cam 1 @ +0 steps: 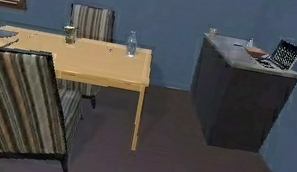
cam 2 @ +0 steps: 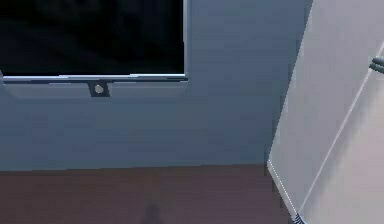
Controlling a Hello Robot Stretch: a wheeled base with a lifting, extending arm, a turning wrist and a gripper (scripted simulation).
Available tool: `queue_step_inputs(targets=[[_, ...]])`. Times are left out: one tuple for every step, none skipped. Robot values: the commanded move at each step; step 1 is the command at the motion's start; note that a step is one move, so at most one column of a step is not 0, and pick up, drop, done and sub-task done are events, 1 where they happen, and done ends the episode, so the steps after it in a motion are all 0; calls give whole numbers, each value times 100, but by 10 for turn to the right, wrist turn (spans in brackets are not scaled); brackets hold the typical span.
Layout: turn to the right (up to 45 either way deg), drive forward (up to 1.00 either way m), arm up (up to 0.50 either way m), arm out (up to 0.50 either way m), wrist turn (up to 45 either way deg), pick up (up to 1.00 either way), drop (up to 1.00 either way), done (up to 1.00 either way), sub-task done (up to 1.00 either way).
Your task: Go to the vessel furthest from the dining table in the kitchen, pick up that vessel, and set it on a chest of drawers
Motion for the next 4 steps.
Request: queue_step_inputs(targets=[[-270,0,0,0,0,0,0,0,0],[0,5,0,0,0,0,0,0,0],[-120,0,0,0,0,0,0,0,0],[0,50,0,0,0,0,0,0,0]])
